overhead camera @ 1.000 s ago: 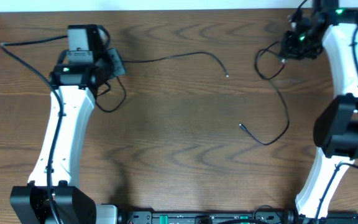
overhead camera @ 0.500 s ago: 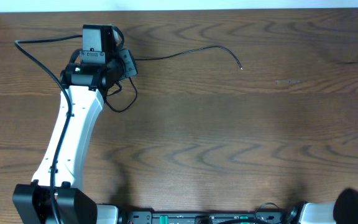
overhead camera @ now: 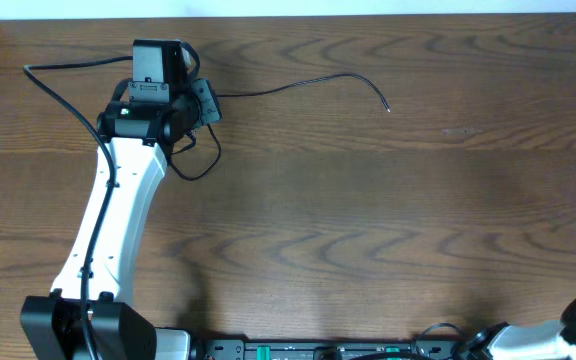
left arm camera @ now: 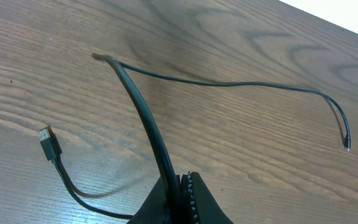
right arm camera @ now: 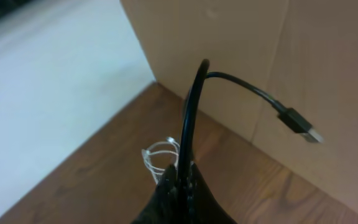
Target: Untangle cables
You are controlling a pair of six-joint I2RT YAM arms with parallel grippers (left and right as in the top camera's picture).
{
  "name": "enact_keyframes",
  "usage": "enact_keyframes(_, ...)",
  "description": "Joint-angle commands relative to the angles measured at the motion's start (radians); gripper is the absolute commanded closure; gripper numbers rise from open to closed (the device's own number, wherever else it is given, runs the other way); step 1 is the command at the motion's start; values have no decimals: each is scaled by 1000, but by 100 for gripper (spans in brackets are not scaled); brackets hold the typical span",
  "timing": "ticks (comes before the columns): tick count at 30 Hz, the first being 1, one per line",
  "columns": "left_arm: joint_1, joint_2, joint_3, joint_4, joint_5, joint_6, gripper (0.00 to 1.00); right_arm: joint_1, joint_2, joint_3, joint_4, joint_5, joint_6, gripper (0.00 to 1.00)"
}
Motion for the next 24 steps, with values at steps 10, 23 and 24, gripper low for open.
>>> enact_keyframes(10, -3, 3, 16, 3, 13, -5, 92, -22, 282, -8, -131, 60, 56, 99)
enact_keyframes(23, -5, 3, 16, 3, 13, -39, 92, -112, 412, -10, -228, 137, 114, 99)
enact_keyframes(24, -5, 3, 16, 3, 13, -39, 92, -114, 428, -10, -227, 141, 114, 99)
